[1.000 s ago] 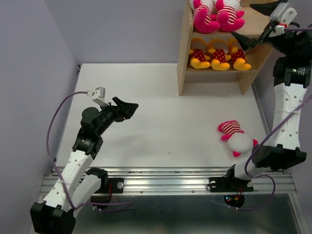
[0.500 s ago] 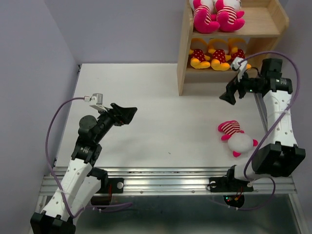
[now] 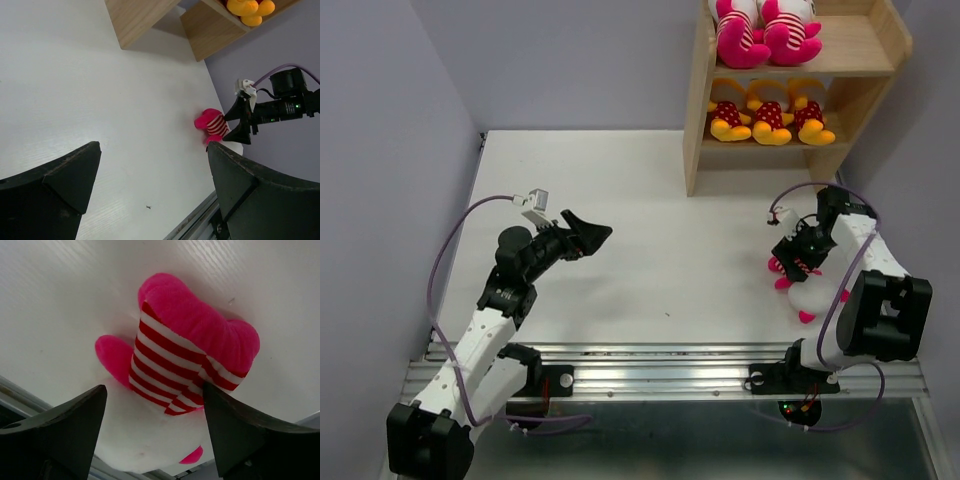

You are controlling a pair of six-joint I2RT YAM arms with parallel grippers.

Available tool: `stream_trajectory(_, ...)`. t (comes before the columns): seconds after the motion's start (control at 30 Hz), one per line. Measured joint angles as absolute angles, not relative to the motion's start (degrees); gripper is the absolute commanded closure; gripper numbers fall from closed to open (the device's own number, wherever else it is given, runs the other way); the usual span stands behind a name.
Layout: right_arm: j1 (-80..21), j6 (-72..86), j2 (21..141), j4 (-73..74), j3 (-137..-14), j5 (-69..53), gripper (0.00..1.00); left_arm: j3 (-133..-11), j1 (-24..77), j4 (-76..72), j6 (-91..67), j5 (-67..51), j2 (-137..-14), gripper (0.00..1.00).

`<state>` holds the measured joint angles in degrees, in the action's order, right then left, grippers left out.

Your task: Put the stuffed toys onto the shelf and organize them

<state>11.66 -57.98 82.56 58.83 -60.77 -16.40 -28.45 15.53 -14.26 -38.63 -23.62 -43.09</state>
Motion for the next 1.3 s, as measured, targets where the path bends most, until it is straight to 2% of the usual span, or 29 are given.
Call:
stream_trajectory(0.1,10.9,-56.7,83.3,53.0,-56.5,-12.1,0.52,-28.4,17.6,-15.2,-40.0,-24.1,-46.2,0.02)
stream_trajectory(0.13,10.6,-56.3,83.8,51.0,-55.4,-11.0,0.78,-28.4,18.7,-15.6,-40.2,-24.2,-47.1,0.01)
stream_trajectory(0.17,10.3,-55.8,84.3,49.7,-54.6,-10.3,0.88,-28.4,20.2,-16.0,-40.4,-24.1,-48.3,0.02)
stream_trajectory(0.23,9.6,-54.8,85.2,48.5,-54.3,-10.6,0.99,-28.5,24.2,-16.7,-40.8,-23.6,-51.3,0.02)
stream_trajectory(0.37,9.6,-53.1,85.1,50.2,-57.2,-16.7,0.99,-29.7,31.7,-19.1,-41.6,-22.8,-58.8,0.02)
stream_trajectory(0.5,7.2,-53.1,85.2,55.2,-65.9,-30.6,0.99,-32.8,36.5,-22.1,-42.3,-22.5,-66.5,0.02)
stream_trajectory(0.6,1.8,-52.9,84.8,56.6,-71.7,-42.9,0.99,-35.8,38.8,-24.4,-42.5,-22.6,-71.1,0.02)
stream_trajectory(0.7,-3.8,-47.6,82.0,51.1,-70.8,-50.8,0.99,-38.5,40.5,-26.0,-42.5,-22.9,-74.1,0.02)
stream_trajectory(0.77,-8.6,-39.8,77.9,42.4,-67.2,-54.5,0.99,-39.8,41.4,-27.1,-42.6,-23.2,-75.1,0.02)
stream_trajectory(0.87,-13.6,-22.8,70.7,23.9,-59.2,-52.8,0.99,-40.7,42.9,-28.1,-42.8,-23.2,-75.7,0.02)
stream_trajectory(1.0,-18.7,-6.6,69.1,8.1,-57.8,-45.3,0.99,-41.4,44.4,-28.5,-43.0,-22.3,-75.7,0.02)
stream_trajectory(1.23,-24.9,7.7,71.8,0.6,-59.6,-29.6,0.99,-44.5,45.1,-28.6,-43.0,-20.6,-77.2,0.02)
stream_trajectory(1.3,-27.4,9.8,71.9,0.3,-59.6,-25.4,0.99,-45.2,45.3,-28.5,-43.0,-20.4,-78.0,0.07)
